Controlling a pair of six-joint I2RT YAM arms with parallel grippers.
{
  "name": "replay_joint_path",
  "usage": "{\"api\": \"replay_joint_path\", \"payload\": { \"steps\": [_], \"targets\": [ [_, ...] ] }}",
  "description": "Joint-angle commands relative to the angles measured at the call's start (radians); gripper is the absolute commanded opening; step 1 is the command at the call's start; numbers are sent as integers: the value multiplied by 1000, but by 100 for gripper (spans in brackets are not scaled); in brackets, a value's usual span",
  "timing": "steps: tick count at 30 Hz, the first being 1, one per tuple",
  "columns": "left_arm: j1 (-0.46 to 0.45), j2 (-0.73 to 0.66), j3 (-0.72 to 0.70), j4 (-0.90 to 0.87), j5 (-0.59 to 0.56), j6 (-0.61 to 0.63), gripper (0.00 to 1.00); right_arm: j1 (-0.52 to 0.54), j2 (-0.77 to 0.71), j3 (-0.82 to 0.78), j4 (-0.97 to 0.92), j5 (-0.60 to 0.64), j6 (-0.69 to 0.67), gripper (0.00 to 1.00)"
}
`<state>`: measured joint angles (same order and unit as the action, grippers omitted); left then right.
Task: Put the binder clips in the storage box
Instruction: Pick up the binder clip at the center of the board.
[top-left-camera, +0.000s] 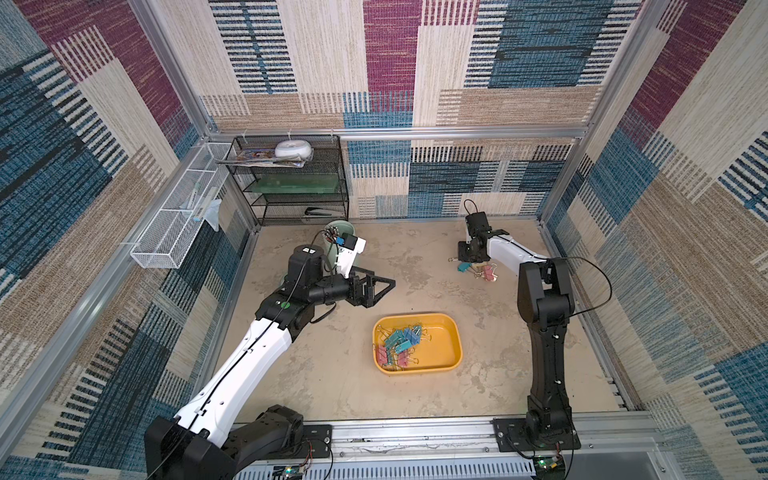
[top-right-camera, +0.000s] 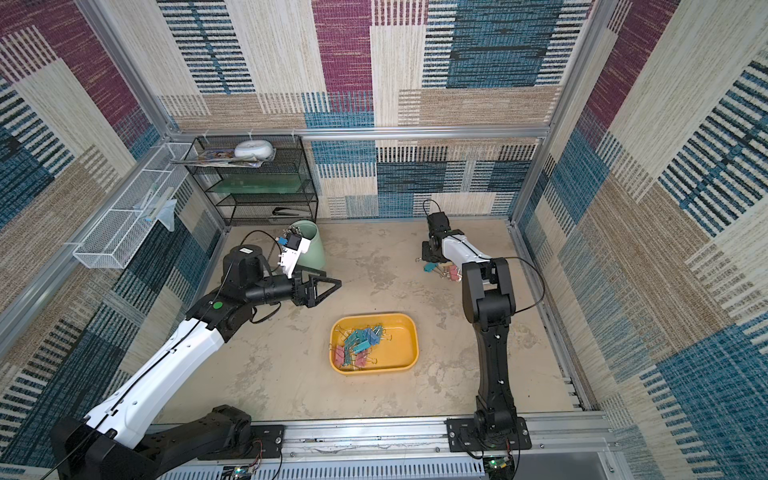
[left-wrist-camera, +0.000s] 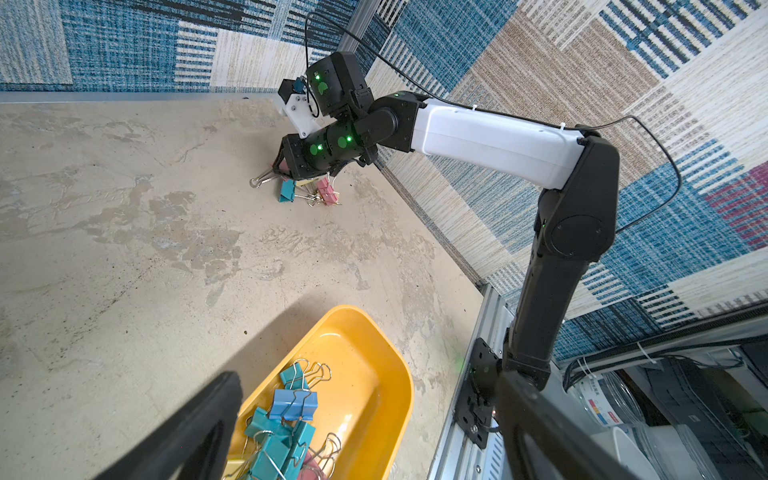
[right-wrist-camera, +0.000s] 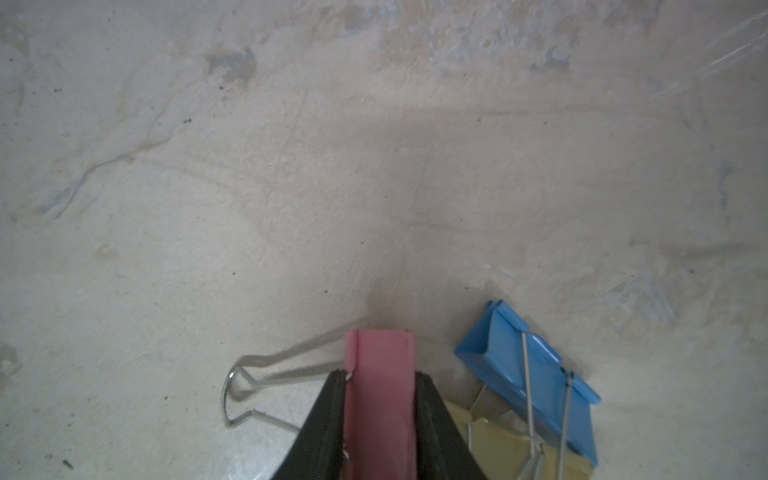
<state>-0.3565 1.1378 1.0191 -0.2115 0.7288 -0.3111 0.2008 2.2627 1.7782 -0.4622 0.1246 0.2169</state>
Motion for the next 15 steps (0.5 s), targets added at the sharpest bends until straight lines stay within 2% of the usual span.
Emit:
{"api": "replay_joint_path", "payload": {
  "steps": [1,9,15],
  "targets": [
    [1,-4,8,13,8,4,99,2,-39,-8,-13,-36,11,25],
    [1,-3,7,12,6,2,99,3,-245,-154,77,-115,77,22],
    [1,-3,8,12,6,0,100,30,-554,-443,201,-232,139,22]
  ]
}}
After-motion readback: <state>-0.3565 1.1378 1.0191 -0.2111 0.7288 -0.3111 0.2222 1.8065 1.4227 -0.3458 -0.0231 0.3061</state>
